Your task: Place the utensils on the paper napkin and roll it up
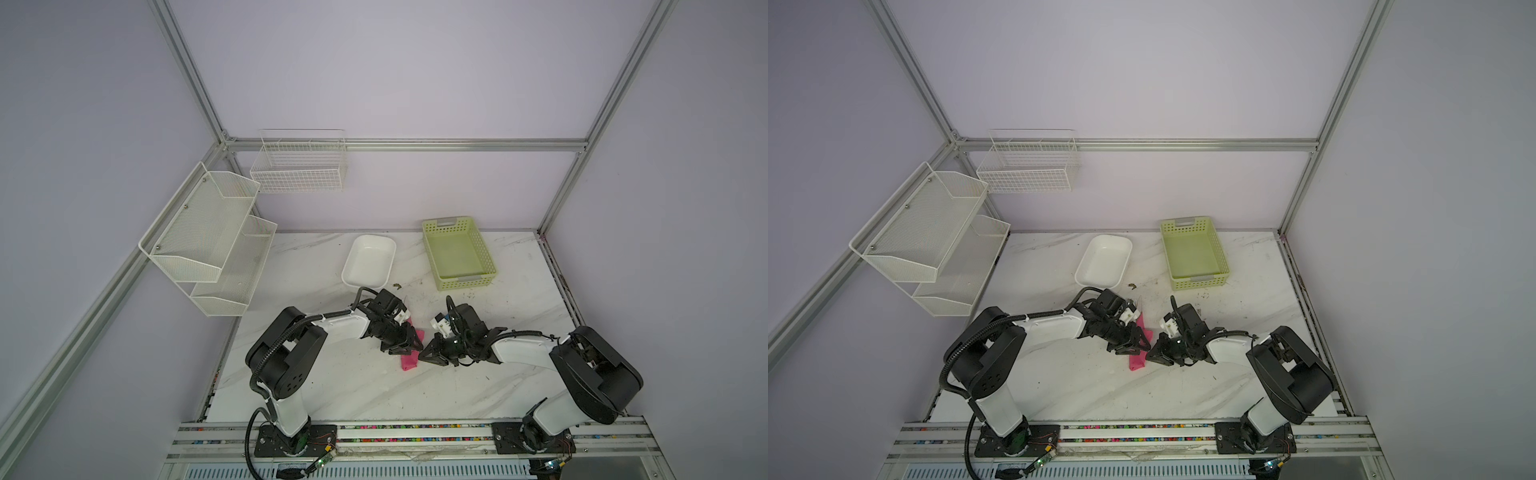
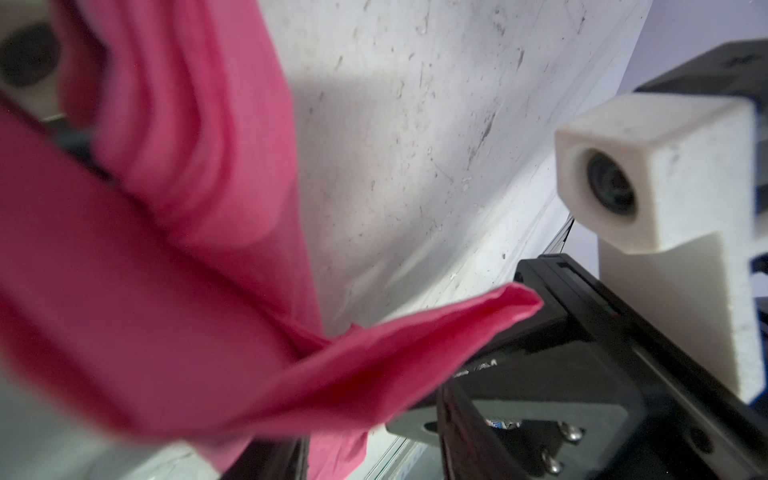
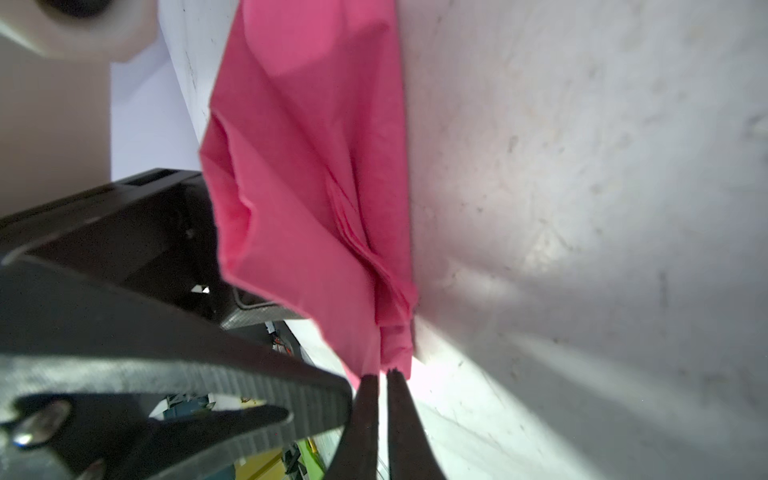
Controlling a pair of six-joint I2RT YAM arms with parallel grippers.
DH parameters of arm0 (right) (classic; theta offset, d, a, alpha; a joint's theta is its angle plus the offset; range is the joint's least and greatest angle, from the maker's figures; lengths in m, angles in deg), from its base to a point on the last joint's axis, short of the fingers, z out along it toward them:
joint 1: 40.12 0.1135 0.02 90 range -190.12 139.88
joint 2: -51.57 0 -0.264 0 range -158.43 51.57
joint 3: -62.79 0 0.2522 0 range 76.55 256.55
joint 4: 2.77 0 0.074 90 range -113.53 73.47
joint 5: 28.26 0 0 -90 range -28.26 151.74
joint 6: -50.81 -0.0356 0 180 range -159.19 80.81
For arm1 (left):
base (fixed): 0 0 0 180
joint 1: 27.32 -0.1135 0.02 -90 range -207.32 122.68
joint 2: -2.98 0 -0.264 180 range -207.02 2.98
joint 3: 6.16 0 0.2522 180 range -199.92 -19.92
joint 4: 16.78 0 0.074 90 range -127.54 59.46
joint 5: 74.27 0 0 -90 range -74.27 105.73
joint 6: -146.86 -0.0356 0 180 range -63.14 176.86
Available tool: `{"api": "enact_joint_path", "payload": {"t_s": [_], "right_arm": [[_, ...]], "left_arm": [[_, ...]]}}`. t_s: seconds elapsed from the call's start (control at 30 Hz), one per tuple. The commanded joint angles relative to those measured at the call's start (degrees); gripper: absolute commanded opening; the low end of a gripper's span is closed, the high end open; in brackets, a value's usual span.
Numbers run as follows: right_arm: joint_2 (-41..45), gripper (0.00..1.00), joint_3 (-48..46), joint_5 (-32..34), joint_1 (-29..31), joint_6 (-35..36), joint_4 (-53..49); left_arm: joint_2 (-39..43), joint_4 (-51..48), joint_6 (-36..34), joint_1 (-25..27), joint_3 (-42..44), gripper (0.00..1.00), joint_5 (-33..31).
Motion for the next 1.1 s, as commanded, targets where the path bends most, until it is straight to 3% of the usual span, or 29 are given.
{"api": "enact_joint_path", "payload": {"t_s": [0.0, 0.13, 0.23, 0.37, 0.57, 0.7, 0.87, 1.07], "right_arm": [[2.4, 0.13, -0.3, 3.9, -0.5, -1.8, -2.3], [5.2, 0.14, -0.2, 4.3, -4.4, -1.0, -2.8], [5.6, 0.21, 1.9, 2.2, -6.0, 1.4, -1.9], [1.3, 0.3, 6.2, -1.7, -6.1, 3.8, 0.3], [-4.9, 0.31, 9.4, -4.6, -6.1, 5.8, 0.7], [-6.8, 0.21, 10.7, -3.8, -6.1, 8.1, -2.3], [-6.7, 0.0, 10.9, 0.7, -6.1, 9.5, -6.2], [-7.0, 0.0, 9.3, 6.8, -6.1, 10.0, -10.2]], "left_arm": [[-2.3, -2.0, -1.0, 0.7, 0.9, 0.49, -2.1], [-2.3, -1.9, -1.1, 0.7, 1.3, 0.49, -2.1], [-2.2, -1.8, -1.1, 0.7, 1.4, 0.49, -2.1], [-2.3, -1.6, -1.2, 0.7, 1.4, 0.49, -1.8], [-1.9, -1.6, -1.1, 0.7, 1.8, 0.49, -1.9], [-1.8, -1.5, -1.0, 0.7, 2.0, 0.49, -1.9], [-1.5, -1.5, -0.9, 0.7, 2.4, 0.49, -2.2], [-0.8, -0.5, -0.5, 0.7, 3.7, 0.49, -2.4]]}}
